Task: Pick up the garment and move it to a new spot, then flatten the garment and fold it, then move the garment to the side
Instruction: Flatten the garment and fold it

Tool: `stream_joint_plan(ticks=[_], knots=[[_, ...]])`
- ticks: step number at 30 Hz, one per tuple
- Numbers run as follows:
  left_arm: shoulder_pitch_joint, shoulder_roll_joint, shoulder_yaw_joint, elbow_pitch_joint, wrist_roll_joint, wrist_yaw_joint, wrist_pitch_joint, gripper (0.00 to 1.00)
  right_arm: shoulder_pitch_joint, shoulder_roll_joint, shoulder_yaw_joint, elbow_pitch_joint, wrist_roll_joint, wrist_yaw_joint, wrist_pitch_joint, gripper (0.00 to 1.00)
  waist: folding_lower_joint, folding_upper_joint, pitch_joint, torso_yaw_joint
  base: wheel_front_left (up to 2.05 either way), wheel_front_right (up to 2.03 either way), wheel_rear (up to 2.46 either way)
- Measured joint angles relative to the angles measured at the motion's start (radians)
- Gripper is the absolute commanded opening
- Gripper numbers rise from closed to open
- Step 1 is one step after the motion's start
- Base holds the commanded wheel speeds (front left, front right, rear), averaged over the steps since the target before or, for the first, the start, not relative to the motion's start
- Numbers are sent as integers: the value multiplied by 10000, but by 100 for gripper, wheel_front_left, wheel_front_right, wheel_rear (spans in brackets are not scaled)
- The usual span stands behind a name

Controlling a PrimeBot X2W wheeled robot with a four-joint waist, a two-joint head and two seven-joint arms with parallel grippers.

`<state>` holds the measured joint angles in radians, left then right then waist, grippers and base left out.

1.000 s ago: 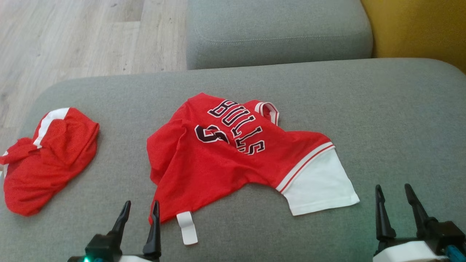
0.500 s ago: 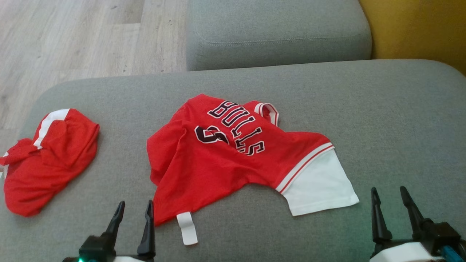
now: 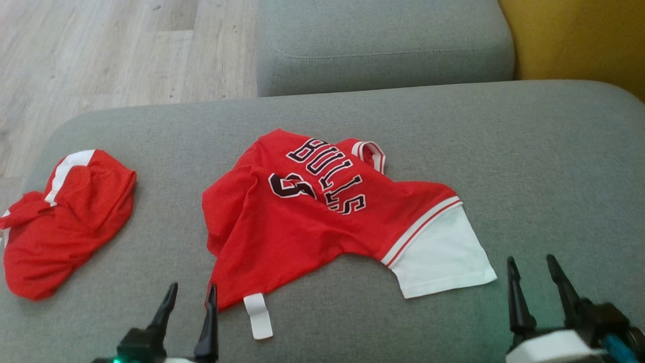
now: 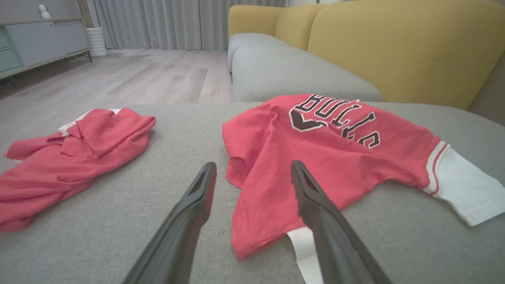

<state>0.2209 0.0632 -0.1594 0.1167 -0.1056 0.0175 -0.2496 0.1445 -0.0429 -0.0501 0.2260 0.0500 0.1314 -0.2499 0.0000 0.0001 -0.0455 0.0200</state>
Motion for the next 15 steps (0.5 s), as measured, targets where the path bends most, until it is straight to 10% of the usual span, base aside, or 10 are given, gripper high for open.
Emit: stream_joint_plan(ticks=[15], knots=[[-685, 345, -343, 431, 180, 0, 4046, 100, -1608, -1365, 1009, 500, 986, 0, 6606, 100, 0, 0, 358, 74, 0, 0, 0]])
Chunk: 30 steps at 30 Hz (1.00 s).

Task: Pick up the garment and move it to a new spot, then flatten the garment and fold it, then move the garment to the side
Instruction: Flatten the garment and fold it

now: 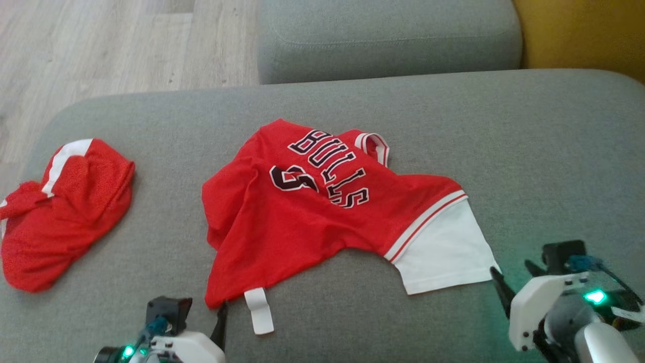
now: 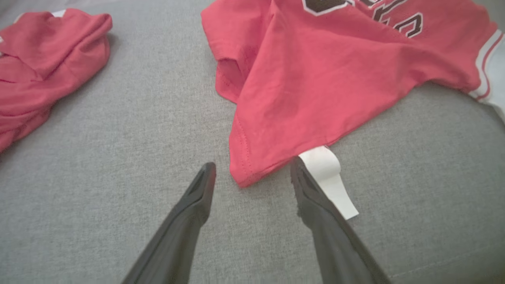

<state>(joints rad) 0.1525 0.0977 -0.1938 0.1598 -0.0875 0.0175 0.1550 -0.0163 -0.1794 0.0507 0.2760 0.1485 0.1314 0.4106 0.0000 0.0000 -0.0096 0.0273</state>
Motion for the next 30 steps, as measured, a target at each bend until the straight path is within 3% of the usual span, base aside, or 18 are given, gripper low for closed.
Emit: stream_joint_plan(ticks=[15, 30], knots=[[-823, 163, -382, -253, 52, -146, 1235, 100, -1196, -263, 700, 786, 692, 0, 1137, 100, 1, 0, 826, 221, 0, 0, 0], [-1283, 228, -523, 188, 50, -159, 1325, 100, -1578, -343, 782, 838, 704, 0, 1135, 100, 1, 0, 1342, 35, 0, 0, 0]])
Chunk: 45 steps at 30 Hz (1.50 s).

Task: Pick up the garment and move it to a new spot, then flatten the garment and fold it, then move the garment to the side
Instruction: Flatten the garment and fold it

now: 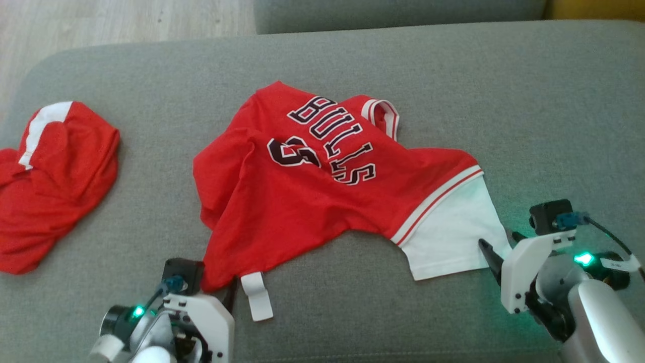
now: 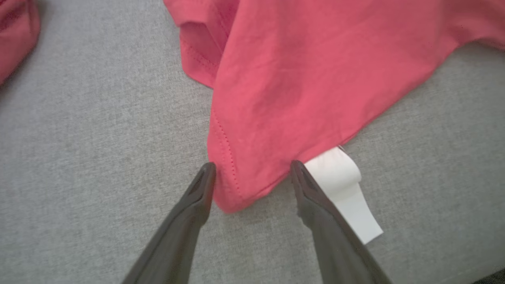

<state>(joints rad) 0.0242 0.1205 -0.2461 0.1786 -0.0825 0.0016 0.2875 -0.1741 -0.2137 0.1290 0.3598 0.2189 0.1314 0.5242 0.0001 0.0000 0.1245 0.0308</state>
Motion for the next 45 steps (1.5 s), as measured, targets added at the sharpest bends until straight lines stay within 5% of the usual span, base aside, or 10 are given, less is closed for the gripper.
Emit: stream_joint_plan(ticks=[4, 10, 11, 12, 13, 21, 29, 38, 45], knots=[[-149, 23, -15, 299, 0, 0, 10, 98, -41, -25, 81, 4, 21, 0, 67, 100, 0, 0, 140, -19, 0, 0, 0], [-364, 46, -56, 704, -84, -15, 12, 46, -243, -174, 334, -8, 389, 0, 326, 100, 0, 0, 291, -5, 0, 0, 0], [-427, 44, -67, 752, -94, -15, 12, 40, -252, -207, 407, -19, 456, 0, 397, 85, 0, 0, 300, 2, 0, 0, 0], [-487, 44, -82, 809, -96, -17, 8, 31, -257, -261, 510, -48, 527, 0, 408, 25, 0, 0, 302, 8, 0, 0, 0], [-524, 44, -92, 846, -100, -21, 4, 0, -255, -278, 562, -63, 642, 0, 408, 0, 0, 0, 293, 16, 0, 0, 0], [-451, 33, -127, 742, -614, -190, -35, 0, 74, -169, 428, -1062, 2665, 0, 113, 0, 0, 0, -227, 52, 0, 0, 0], [-20, 311, 464, -2782, -1542, -209, 491, 0, 686, -109, -1452, -4491, 4656, 0, 295, 0, -1, 0, -1152, -36, 0, 0, 0], [-879, 941, 623, -7329, -2209, -581, 2525, 0, 606, 748, -4123, -8863, 5668, 0, 2038, 0, -1, 0, -1648, -312, 0, 0, 0], [-3517, 1358, 232, -7802, -2828, -918, 4142, 0, -1797, 213, -5072, -9446, 5634, 0, 3774, 0, -1, 0, -1318, -563, 0, 0, 0]])
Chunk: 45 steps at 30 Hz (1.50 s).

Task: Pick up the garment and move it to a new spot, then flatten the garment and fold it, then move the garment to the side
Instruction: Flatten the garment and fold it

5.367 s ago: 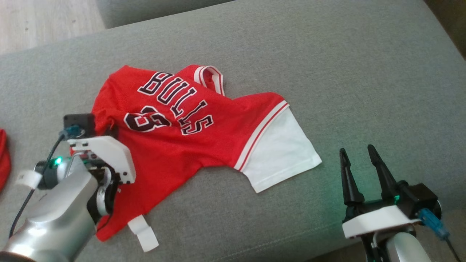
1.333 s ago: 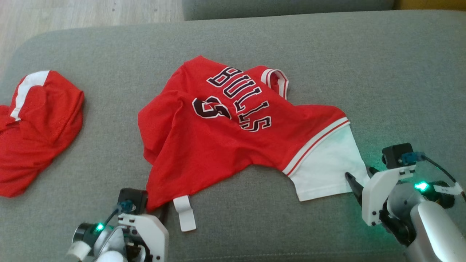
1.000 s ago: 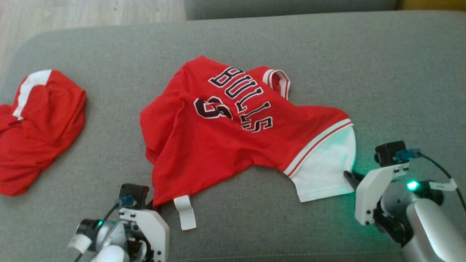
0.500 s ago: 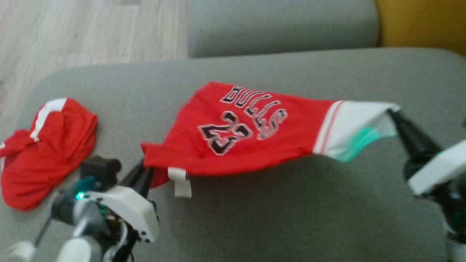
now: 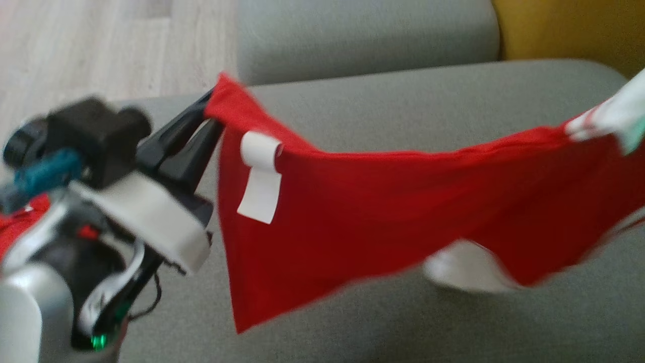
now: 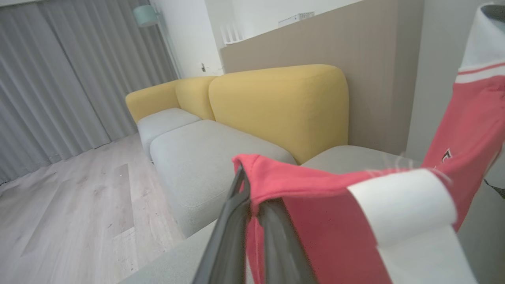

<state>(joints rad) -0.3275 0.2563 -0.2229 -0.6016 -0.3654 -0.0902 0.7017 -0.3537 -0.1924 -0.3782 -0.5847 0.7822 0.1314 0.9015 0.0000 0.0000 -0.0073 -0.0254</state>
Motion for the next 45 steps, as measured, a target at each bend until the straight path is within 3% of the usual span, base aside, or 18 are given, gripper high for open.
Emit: stream_joint_plan(ticks=[6, 12, 18, 22, 27, 31, 36, 40, 45], knots=[[-1890, 56, -230, 1085, -100, -165, 635, 0, -2005, -280, 107, 780, -602, 0, 631, 0, 0, 0, 818, -110, 0, 0, 0], [-4982, 151, -245, 3484, 234, -247, 763, 0, -5376, -337, 491, 3072, -2113, 0, 303, 0, 2, 0, 2362, -136, 0, 0, 0], [-8147, -232, -654, 6784, 989, -297, -389, 0, -9054, 276, 261, 6320, -4646, 0, -1237, 0, 6, -1, 4013, 31, 0, 0, 0], [-10463, -591, -803, 8612, 1812, -100, -1889, 0, -11523, 614, 234, 7923, -6009, 0, -2874, 0, 6, -1, 5074, 188, 0, 0, 0], [-12539, -727, -876, 10468, 2644, 217, -4063, 0, -13212, 750, 709, 9386, -6521, 0, -4489, 0, 4, -1, 6339, 260, 0, 0, 0], [-12261, -819, -832, 11831, 2671, 435, -5473, 0, -12733, 920, 882, 10414, -5937, 0, -5455, 0, 6, -1, 7069, 174, 0, 0, 0], [-10332, -867, -920, 12771, 2468, 383, -6554, 0, -9768, 991, 1613, 10439, -4591, 0, -5992, 0, 4, -1, 7067, -130, 0, 0, 0], [-8546, -790, -1070, 12673, 2111, 272, -6725, 0, -7100, 857, 1964, 9371, -3499, 0, -5873, 0, 1, -1, 6494, -248, 0, 0, 0], [-6157, -617, -1363, 11327, 1801, 184, -6406, 0, -4080, 715, 1942, 7524, -2681, 0, -5636, 0, -1, -1, 5628, -284, 0, 0, 0]])
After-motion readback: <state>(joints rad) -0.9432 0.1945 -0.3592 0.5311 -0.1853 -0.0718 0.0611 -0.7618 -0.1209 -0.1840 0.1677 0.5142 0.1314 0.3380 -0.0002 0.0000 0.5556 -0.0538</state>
